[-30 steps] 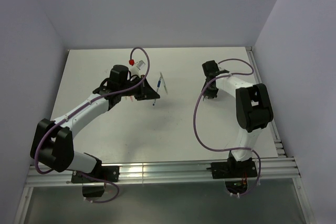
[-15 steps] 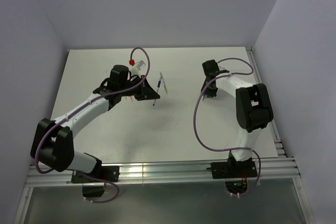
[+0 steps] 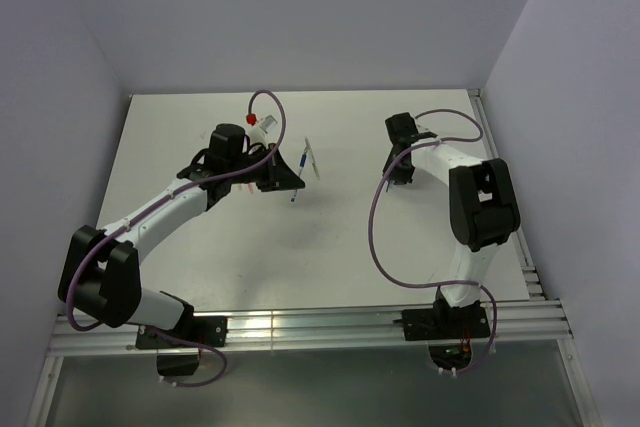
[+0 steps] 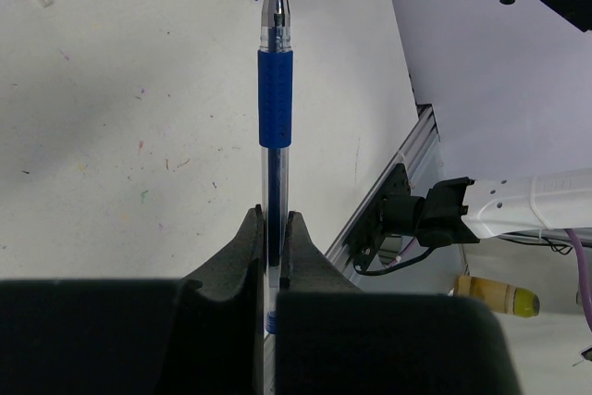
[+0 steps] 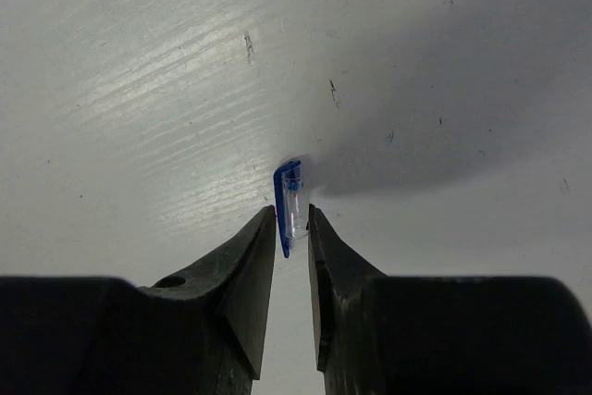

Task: Insert the pens into the pen caps
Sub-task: Insert the pen cap onto the pen.

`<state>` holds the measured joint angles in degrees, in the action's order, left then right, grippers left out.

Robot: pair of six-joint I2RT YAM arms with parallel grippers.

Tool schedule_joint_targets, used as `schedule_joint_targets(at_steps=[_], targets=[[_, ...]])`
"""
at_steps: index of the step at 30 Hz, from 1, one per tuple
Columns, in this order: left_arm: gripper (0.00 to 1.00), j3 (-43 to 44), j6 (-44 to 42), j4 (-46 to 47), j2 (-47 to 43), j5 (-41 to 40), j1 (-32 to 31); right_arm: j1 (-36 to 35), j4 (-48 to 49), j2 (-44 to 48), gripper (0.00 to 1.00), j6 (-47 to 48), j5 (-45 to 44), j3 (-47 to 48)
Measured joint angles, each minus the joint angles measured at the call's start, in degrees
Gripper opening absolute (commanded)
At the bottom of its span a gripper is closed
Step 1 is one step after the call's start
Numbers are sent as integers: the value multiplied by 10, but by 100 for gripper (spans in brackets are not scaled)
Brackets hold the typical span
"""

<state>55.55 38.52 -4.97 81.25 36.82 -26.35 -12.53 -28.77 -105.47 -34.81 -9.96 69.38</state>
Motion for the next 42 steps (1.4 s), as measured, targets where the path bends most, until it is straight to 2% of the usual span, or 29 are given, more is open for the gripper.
schedule_joint_targets(at_steps=[25,31,32,33,34,42], targets=[[0,0,0,0,1,0,0,2,0,-24,26,2,0,3],[0,0,-2,0,2,0,0,2,0,-26,18,5,1,4],[0,0,-2,0,2,0,0,2,0,-26,7,5,1,4],[0,0,-2,0,2,0,0,2,0,-26,2,9,0,4],[0,0,-2,0,2,0,0,2,0,-26,0,9,1,4],[0,-3,1,33,2,29,0,2,-2,-9,0,13,7,4]])
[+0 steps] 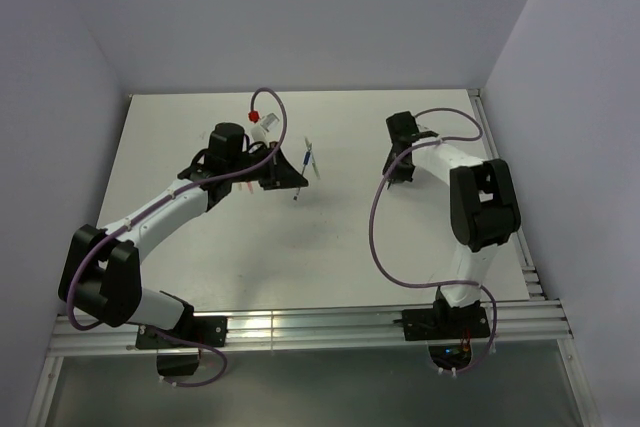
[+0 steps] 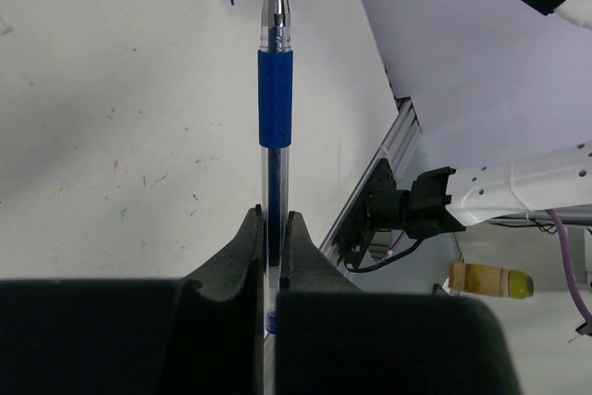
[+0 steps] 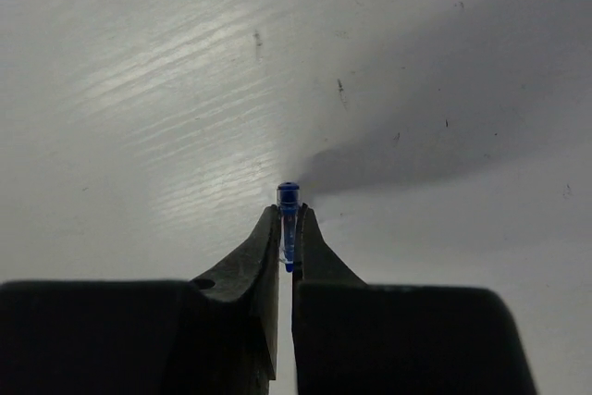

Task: Insert the pens into the pen caps
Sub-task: Insert the pen cap onto the pen.

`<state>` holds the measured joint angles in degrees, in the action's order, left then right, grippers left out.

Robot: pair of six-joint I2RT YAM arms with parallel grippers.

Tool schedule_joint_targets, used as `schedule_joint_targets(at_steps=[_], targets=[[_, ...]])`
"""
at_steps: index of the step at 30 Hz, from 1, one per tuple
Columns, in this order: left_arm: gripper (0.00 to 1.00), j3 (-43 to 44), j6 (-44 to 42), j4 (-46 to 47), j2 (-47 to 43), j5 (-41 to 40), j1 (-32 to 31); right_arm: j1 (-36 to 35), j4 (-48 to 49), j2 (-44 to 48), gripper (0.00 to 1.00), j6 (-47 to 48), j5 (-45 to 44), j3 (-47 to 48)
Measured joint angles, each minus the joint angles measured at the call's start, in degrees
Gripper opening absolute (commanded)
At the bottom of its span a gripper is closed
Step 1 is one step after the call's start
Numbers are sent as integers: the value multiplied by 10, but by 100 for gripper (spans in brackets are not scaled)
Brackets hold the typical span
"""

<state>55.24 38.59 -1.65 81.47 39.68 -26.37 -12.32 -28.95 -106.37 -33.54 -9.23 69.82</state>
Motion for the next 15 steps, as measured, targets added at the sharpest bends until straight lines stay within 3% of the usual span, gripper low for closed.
schedule_joint_targets(at_steps=[8,11,15], targets=[[0,-7,47,120,-3,8,-30,0,-13,126,0,5,78,106],[0,-6,77,184,-1,-7,-52,0,15,183,0,2,114,152],[0,6,121,286,29,-14,-80,0,73,264,0,-10,178,139]])
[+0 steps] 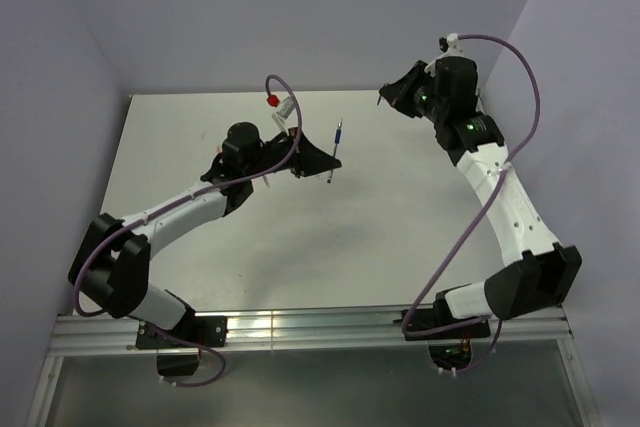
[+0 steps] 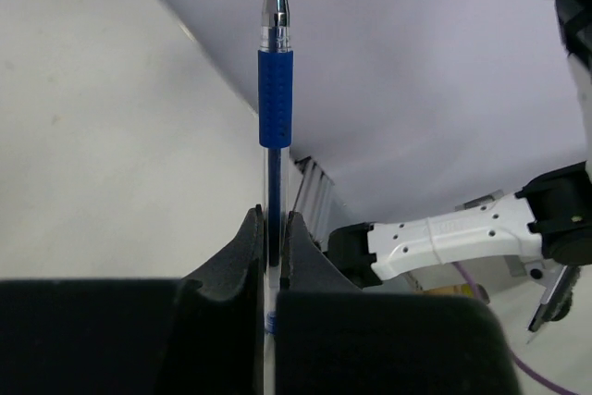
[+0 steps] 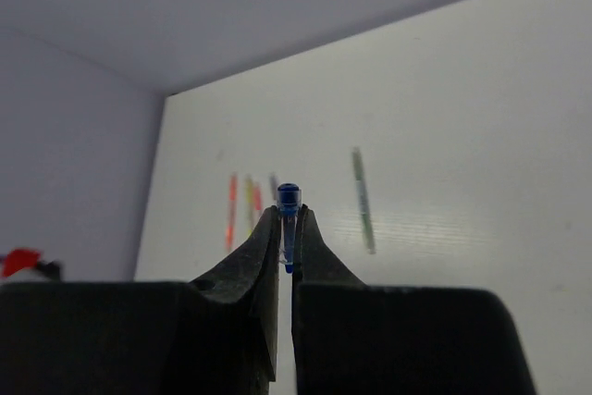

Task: Insert the pens into the pen caps
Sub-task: Insert the pen cap onto the pen.

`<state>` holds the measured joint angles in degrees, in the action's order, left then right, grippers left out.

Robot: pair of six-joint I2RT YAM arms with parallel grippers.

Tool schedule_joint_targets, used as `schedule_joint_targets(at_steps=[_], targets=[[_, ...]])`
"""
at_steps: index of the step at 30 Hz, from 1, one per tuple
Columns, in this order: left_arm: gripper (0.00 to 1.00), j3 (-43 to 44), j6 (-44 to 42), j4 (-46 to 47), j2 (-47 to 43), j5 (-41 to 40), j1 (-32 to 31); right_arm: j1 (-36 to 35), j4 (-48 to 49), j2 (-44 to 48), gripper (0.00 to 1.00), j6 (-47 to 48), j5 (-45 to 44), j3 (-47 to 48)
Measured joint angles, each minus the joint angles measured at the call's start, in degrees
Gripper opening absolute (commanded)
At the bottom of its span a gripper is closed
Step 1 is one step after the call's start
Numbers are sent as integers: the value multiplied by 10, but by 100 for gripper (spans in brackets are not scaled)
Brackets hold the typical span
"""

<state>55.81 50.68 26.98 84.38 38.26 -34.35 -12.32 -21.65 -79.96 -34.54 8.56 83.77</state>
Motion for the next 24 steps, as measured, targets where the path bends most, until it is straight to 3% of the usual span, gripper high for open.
schedule_joint_targets(at_steps=[4,10,24], targets=[[0,9,44,79,49,1,-24,0,50,47,0,-20,60,-44],[0,6,77,125,70,5,-45,-4,79,48,0,-45,121,-77],[1,6,79,144,69,7,-49,-59,88,46,0,-49,128,-77]])
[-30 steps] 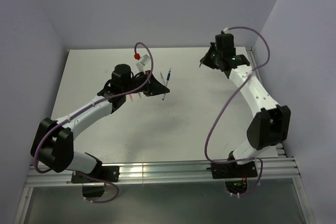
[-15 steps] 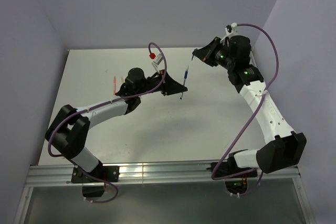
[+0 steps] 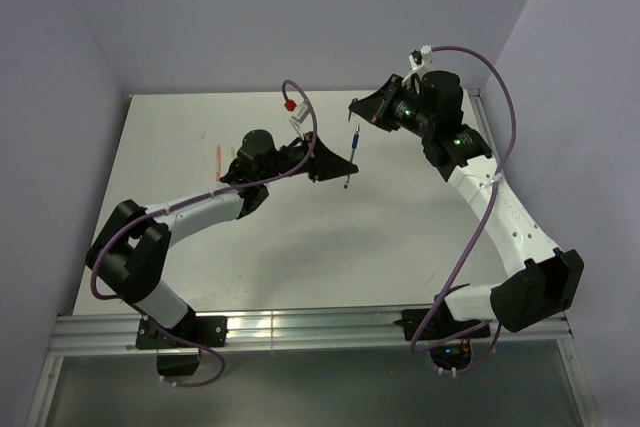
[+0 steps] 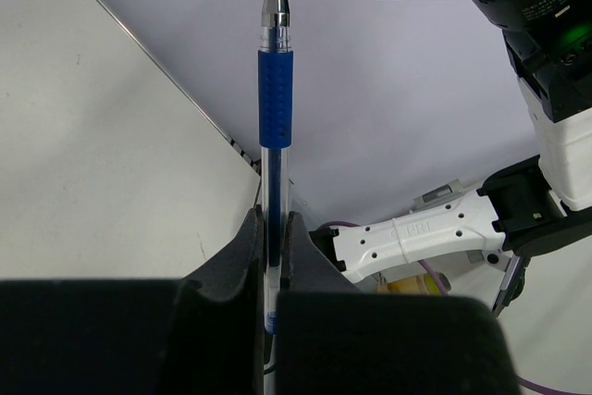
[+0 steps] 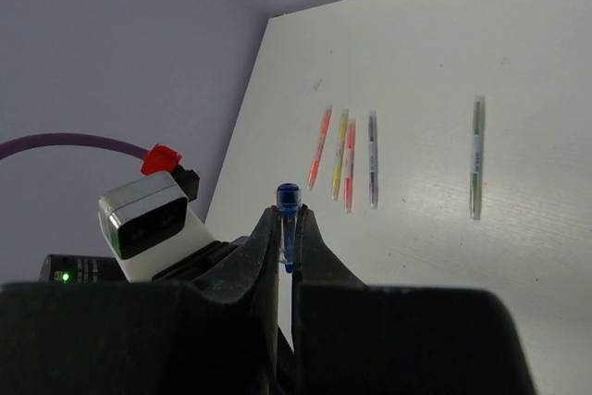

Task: Insert the pens into the pen caps
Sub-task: Insert the pen cap onto the pen.

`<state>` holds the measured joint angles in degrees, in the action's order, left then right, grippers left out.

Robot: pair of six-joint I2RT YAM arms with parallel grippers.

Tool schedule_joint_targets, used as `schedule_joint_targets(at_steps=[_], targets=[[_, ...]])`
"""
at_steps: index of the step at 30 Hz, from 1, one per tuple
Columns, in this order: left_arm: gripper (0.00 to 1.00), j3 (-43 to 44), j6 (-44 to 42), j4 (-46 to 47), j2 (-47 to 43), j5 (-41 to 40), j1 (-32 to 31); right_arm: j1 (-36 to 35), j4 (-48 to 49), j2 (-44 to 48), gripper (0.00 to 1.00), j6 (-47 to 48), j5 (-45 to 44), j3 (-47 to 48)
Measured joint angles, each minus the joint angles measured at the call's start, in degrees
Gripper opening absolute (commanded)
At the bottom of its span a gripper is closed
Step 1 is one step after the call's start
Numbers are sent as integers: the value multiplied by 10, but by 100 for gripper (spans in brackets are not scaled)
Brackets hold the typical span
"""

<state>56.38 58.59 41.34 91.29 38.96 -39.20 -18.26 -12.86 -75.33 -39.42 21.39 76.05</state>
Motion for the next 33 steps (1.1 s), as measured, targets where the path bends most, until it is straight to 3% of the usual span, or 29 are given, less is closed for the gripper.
schedule_joint_targets(at_steps=[33], targets=[[0,-9,-9,-13,-14,-3,6,0,-11,26,0,23,-27,-7]])
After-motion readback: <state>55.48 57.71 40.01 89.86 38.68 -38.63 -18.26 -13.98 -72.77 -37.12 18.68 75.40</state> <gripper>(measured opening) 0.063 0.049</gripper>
